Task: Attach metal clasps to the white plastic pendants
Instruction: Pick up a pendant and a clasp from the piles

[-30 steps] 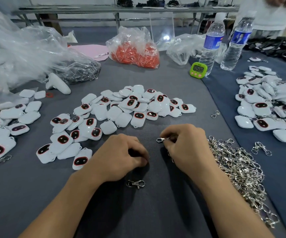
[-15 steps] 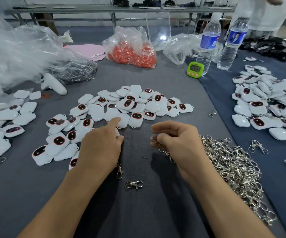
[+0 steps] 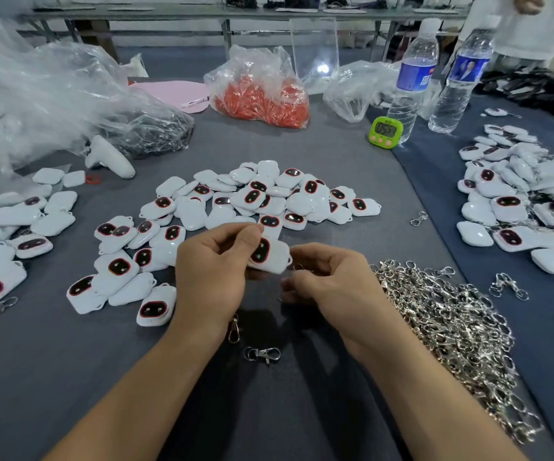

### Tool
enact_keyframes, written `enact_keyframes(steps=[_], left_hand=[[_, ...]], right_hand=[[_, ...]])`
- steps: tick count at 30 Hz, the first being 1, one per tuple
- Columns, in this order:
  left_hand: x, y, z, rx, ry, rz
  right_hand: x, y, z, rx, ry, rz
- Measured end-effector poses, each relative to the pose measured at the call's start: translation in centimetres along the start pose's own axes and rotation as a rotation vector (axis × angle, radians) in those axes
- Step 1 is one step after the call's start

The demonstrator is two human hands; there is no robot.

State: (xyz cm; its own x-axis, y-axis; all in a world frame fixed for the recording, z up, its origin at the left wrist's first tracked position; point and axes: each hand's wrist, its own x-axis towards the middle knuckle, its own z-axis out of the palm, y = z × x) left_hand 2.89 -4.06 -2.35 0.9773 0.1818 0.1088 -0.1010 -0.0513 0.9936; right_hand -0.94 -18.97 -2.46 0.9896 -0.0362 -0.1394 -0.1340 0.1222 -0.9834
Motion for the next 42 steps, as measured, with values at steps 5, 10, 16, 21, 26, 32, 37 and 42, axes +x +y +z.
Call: enact_keyframes(steps=[5, 10, 16, 21, 26, 32, 37, 42], left_hand=[[-0.4, 0.0, -0.3, 0.192, -0.102, 0.256], [-1.5, 0.1, 0.2, 0.308, -0.199, 0.278], [-2.7, 0.7, 0.0, 0.551, -0.056, 0.500], [-2.6, 0.5, 0.2, 0.806, -0.207, 0.605], [-1.9, -0.3, 0.0, 0.750, -0.320, 0.608], [-2.7, -0.3, 0.6, 0.655, -0.343, 0.549], [-2.1, 0.6, -0.5, 0.644, -0.515, 0.410], [-1.6, 0.9, -0.9, 0.734, -0.866, 0.269]], right_hand=[[-0.5, -0.1, 0.8, 0.297, -0.264, 0.125], [0.1, 0.1, 1.0, 0.293, -0.050, 0.124], [0.5, 0.0, 1.1, 0.491, 0.107, 0.134], [0.6, -0.3, 0.6, 0.590, 0.126, 0.131], [0.4, 0.0, 1.0, 0.480, 0.088, 0.161], [0.3, 0.0, 1.5, 0.549, 0.115, 0.166], [0.8, -0.5, 0.9, 0.588, 0.240, 0.140], [0.5, -0.8, 0.5, 0.514, 0.228, 0.130]])
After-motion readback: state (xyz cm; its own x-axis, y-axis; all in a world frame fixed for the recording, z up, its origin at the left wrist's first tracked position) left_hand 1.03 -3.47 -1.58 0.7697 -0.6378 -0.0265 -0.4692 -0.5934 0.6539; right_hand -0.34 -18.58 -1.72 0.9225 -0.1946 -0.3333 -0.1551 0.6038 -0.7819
